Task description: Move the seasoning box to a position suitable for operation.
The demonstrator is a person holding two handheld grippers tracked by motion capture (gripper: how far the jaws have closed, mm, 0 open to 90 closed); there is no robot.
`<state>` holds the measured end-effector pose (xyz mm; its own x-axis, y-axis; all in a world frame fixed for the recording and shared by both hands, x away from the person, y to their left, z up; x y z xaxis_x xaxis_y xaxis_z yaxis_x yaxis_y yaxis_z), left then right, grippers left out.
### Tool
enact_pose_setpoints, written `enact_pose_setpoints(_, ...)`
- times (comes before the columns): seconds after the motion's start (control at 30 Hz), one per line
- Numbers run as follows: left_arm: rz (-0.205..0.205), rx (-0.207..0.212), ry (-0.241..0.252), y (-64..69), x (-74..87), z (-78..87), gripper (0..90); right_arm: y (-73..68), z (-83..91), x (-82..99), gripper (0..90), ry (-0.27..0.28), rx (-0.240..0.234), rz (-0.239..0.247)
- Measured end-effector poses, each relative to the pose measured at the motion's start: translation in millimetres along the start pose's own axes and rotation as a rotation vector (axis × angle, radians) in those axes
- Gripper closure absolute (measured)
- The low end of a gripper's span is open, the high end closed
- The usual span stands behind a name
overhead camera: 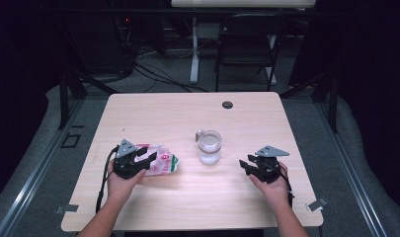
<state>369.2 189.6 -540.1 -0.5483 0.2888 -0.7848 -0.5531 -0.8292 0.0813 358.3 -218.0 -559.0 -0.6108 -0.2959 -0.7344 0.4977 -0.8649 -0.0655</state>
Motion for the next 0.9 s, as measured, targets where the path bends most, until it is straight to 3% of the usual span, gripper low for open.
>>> enact_pose_setpoints(0.17,0.007,-0.016,0.020,2.3,-3.1,-0.5,52.9,-4.2,-3.0,-5.1,58.4,0.001,0.001,0.030)
enact_pose_setpoints(0.27,0.008,-0.018,-0.004,5.2,-4.2,-3.8,52.8,-7.9,-3.7,-8.8,59.8,0.001,-0.007,0.038)
enact_pose_setpoints(0.43,0.002,0.005,0.012,13.4,-16.6,-2.4,56.3,-14.2,-3.8,-17.7,65.0,0.023,-0.010,0.042)
enact_pose_setpoints(0.5,0.005,0.025,0.013,19.5,-20.7,-3.4,62.1,-17.1,-3.6,-22.0,67.3,0.030,-0.013,0.048)
enact_pose_setpoints(0.63,-0.018,0.077,-0.031,41.1,-27.4,-14.2,71.1,-24.3,-4.9,-29.4,73.5,0.044,-0.009,0.077)
enact_pose_setpoints(0.73,-0.037,0.078,-0.031,55.3,-34.8,-21.5,78.7,-25.7,-10.5,-32.8,76.3,0.045,-0.009,0.079)
enact_pose_setpoints(0.9,-0.018,0.097,-0.039,74.6,-50.6,-39.8,90.0,-21.8,-21.7,-39.7,79.6,0.044,-0.018,0.066)
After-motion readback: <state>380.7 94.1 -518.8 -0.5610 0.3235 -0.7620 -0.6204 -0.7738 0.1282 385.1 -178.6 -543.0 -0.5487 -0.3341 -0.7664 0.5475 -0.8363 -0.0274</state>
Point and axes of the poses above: each handheld gripper's, and its own axes: z roughly backward along the jaws, x roughly out of its underside, y roughly to its right, the point moved 3 cm from there along -z, roughly forward along the jaws, and after that the axes turned 7 degrees about -y, right-handed, at the moved point
